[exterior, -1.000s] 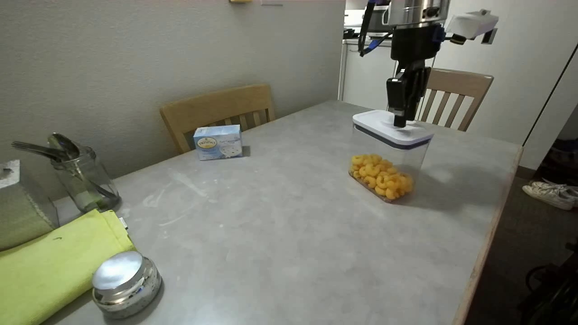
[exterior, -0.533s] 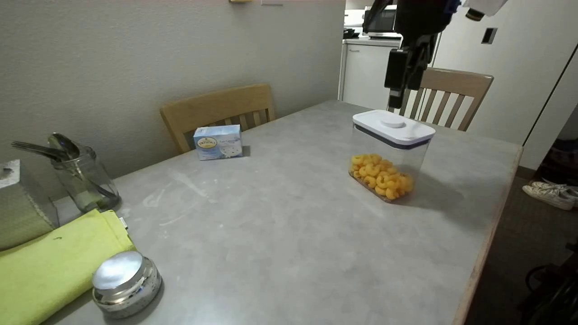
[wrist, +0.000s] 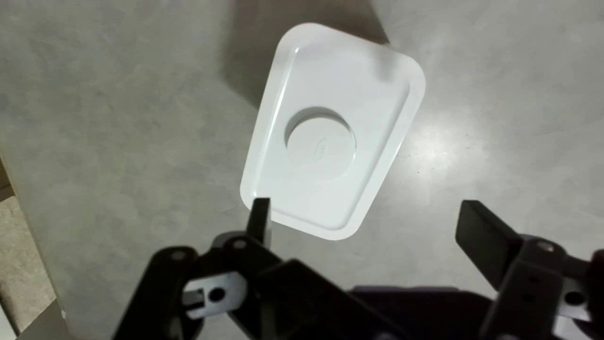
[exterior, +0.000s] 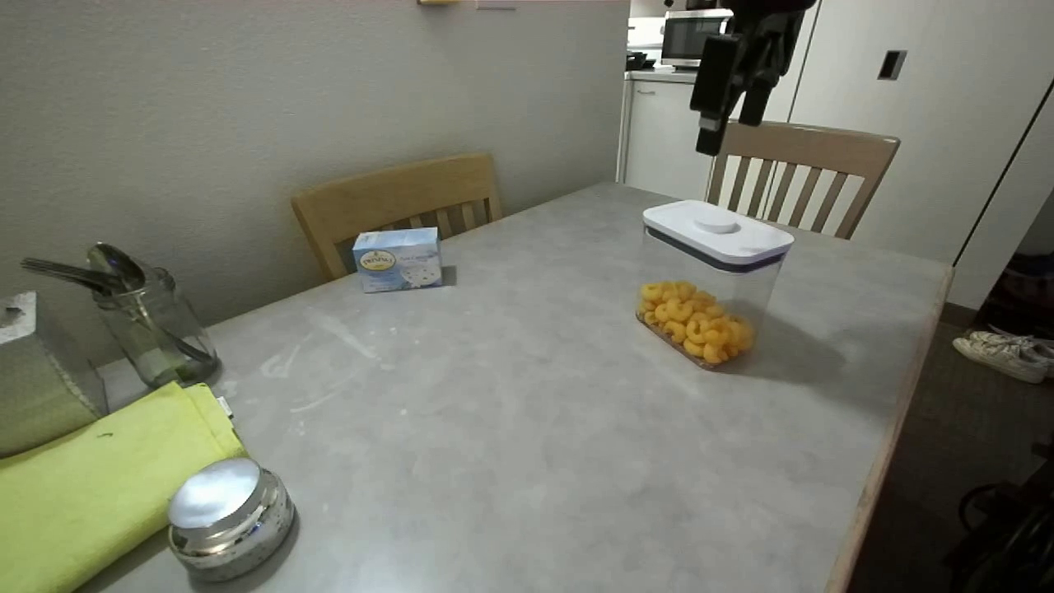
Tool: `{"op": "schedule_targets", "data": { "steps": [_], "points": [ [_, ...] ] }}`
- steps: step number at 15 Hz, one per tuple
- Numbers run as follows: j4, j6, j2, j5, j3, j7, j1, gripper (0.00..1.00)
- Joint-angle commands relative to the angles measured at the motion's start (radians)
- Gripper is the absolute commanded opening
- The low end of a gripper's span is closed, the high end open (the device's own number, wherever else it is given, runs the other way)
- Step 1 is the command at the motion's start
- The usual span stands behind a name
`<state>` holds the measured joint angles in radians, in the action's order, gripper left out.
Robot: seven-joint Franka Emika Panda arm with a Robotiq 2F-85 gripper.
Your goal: Press the button on the white lid then take the lid and put it on the table
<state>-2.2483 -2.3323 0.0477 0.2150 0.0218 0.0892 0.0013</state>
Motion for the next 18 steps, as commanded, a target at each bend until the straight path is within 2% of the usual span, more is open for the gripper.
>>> {"op": "schedule_targets", "data": {
  "steps": [1, 5, 6, 12, 18],
  "points": [
    [0.045, -0.006, -0.029, -0.066, 0.012, -0.04, -0.019, 1.0],
    [0.084, 0.0, -0.073, -0.129, 0.022, -0.064, -0.024, 1.0],
    [0.059, -0.024, -0.08, -0.134, 0.02, -0.055, -0.022, 1.0],
    [0.098, -0.028, -0.204, -0.196, 0.029, -0.087, -0.04, 1.0],
    [0.078, -0.021, -0.187, -0.171, 0.025, -0.05, -0.031, 1.0]
  ]
}}
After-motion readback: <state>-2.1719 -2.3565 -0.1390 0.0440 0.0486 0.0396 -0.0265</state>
